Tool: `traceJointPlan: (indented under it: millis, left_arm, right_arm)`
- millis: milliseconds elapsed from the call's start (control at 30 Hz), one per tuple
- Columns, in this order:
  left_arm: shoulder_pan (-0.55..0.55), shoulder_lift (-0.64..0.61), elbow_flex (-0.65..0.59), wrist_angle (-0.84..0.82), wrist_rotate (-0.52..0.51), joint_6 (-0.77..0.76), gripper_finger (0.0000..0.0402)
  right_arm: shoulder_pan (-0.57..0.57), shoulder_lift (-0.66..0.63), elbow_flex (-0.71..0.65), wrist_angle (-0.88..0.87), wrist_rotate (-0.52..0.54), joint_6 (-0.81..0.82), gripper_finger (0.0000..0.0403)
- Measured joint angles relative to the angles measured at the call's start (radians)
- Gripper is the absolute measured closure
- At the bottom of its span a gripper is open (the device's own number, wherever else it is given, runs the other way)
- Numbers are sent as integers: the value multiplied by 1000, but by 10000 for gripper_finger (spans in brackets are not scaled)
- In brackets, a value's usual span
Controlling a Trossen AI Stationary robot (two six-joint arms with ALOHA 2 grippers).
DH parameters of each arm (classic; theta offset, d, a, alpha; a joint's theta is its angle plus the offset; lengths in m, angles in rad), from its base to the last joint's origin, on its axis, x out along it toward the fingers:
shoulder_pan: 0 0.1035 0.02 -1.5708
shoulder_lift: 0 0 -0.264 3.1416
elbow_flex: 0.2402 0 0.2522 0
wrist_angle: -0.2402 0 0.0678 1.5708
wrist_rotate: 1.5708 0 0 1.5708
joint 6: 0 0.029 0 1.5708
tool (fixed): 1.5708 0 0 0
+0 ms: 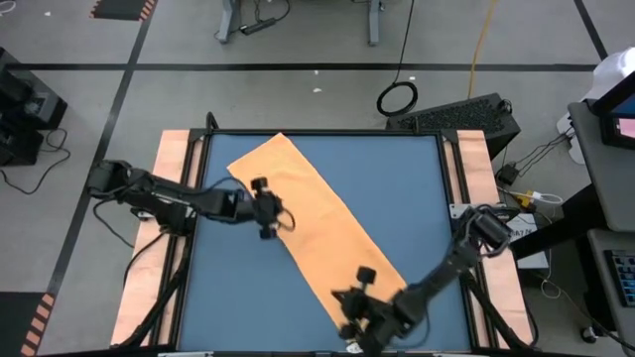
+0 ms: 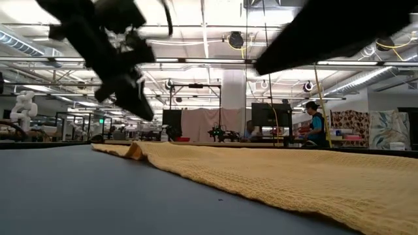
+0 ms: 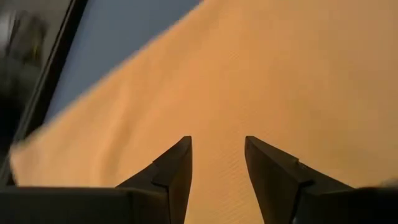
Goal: Roll towel into tight, uniform cylinder
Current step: Fold the orange microfiber cloth
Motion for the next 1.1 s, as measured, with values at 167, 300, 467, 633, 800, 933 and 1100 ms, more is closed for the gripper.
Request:
traceJointPlan:
  millis: [167,300,467,633,800,933,1100]
  left_arm:
    - [140,-34,-125,15,2,-103,247]
    - [215,-35,-216,95,1,-135,247]
    - [296,-35,-303,181,4,-131,247]
    - [366,-37,-327,213,0,-116,247]
    - [424,-34,-330,291,1,-54,247]
    - [430,-35,-330,369,46,-24,247]
    - [412,-36,-304,348,110,-58,247]
  right_arm:
    - [-122,27,-51,193,-11,-98,403]
    - [-185,63,-123,418,-74,-136,403]
    - [-222,130,-174,531,-127,-96,403]
    - [-209,191,-174,551,-119,29,403]
    - [-192,205,-173,526,-101,85,403]
    - [-192,200,-171,520,-103,79,403]
    - [-201,166,-168,512,-107,1,403]
